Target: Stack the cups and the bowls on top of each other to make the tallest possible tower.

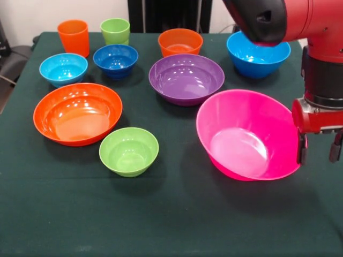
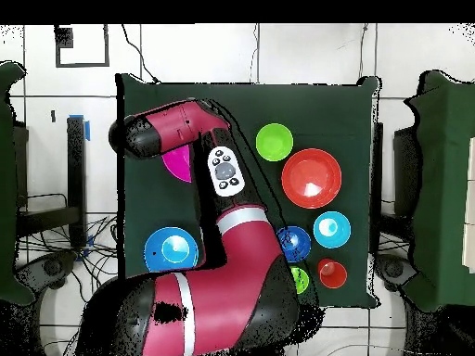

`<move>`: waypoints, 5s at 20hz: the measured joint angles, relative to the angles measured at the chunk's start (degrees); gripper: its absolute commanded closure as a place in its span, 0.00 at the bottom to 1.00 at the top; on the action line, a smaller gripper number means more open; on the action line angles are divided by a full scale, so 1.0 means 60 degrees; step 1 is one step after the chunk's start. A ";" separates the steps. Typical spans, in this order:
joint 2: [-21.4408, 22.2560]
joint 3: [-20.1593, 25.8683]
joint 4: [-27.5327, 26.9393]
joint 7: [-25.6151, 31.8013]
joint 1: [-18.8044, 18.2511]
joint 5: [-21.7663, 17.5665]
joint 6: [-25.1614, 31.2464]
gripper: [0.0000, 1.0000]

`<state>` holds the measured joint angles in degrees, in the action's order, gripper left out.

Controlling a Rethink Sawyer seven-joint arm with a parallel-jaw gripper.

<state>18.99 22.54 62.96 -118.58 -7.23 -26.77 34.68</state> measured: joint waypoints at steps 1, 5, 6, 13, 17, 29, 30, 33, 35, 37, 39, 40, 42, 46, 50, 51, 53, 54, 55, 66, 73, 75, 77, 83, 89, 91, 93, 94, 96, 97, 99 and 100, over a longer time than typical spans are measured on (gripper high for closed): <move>-0.0036 0.0011 -0.0028 0.0000 -0.0006 0.0014 0.0002 0.00; -0.0192 0.0062 -0.0095 0.0000 -0.0048 0.0079 0.0002 0.00; -0.0214 0.0069 -0.0094 0.0000 -0.0058 0.0077 0.0004 0.00; -0.0294 0.0073 -0.0094 0.0000 -0.0097 0.0077 0.0004 0.00; -0.0319 0.0074 -0.0095 0.0000 -0.0109 0.0077 0.0012 0.00; -0.0023 0.0105 0.0037 0.0000 -0.0295 0.0165 0.0881 0.00; 0.0045 0.0105 0.0079 0.0000 -0.0313 0.0176 0.0972 0.00; 0.0350 0.0105 0.0258 0.0000 -0.0388 0.0224 0.1400 0.00; 0.0547 0.0105 0.0354 0.0000 -0.0432 0.0263 0.1652 0.00; 0.0780 0.0105 0.0448 0.0000 -0.0475 0.0335 0.1965 0.00; 0.1034 0.0105 0.0518 0.0000 -0.0506 0.0398 0.2262 0.00; 0.1134 0.0105 0.0535 0.0000 -0.0513 0.0414 0.2349 0.00; 0.1239 0.0105 0.0546 0.0000 -0.0516 0.0426 0.2409 0.00; 0.1453 0.0112 0.0551 0.0000 -0.0519 0.0429 0.2439 0.00; 0.1488 0.0120 0.0553 0.0000 -0.0527 0.0426 0.2440 0.00; 0.1463 0.0142 0.0551 0.0000 -0.0545 0.0424 0.2438 0.00; 0.1373 0.0208 0.0551 0.0002 -0.0603 0.0413 0.2431 0.00; 0.1316 0.0249 0.0550 0.0004 -0.0637 0.0406 0.2424 0.00; 0.1269 0.0289 0.0550 0.0005 -0.0671 0.0401 0.2414 0.00; 0.0674 0.0843 0.0626 0.0008 -0.1228 0.0364 0.2351 0.00; 0.0778 0.1169 0.0818 0.0022 -0.1490 0.0358 0.2349 0.00; 0.0820 0.1223 0.0835 0.0022 -0.1529 0.0358 0.2349 0.00; 0.0882 0.1274 0.0839 0.0024 -0.1561 0.0351 0.2351 0.00; 0.1103 0.1352 0.0840 0.0061 -0.1587 0.0309 0.2377 0.00; 0.1133 0.1404 0.0836 0.0090 -0.1587 0.0127 0.2377 0.00; 0.1066 0.1466 0.0837 0.0111 -0.1587 -0.0017 0.2377 0.00; 0.0979 0.1553 0.0835 0.0175 -0.1587 -0.0121 0.2377 0.00; 0.0966 0.1563 0.0835 0.0182 -0.1587 -0.0129 0.2377 0.00; 0.0892 0.1608 0.0830 0.0222 -0.1586 -0.0166 0.2377 0.00; 0.0858 0.1623 0.0830 0.0237 -0.1586 -0.0176 0.2377 0.00; 0.0753 0.1663 0.0829 0.0286 -0.1586 -0.0234 0.2377 0.00; 0.0674 0.1684 0.0829 0.0318 -0.1587 -0.0285 0.2377 0.00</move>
<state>23.04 32.65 67.93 -116.68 -16.75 -28.48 48.94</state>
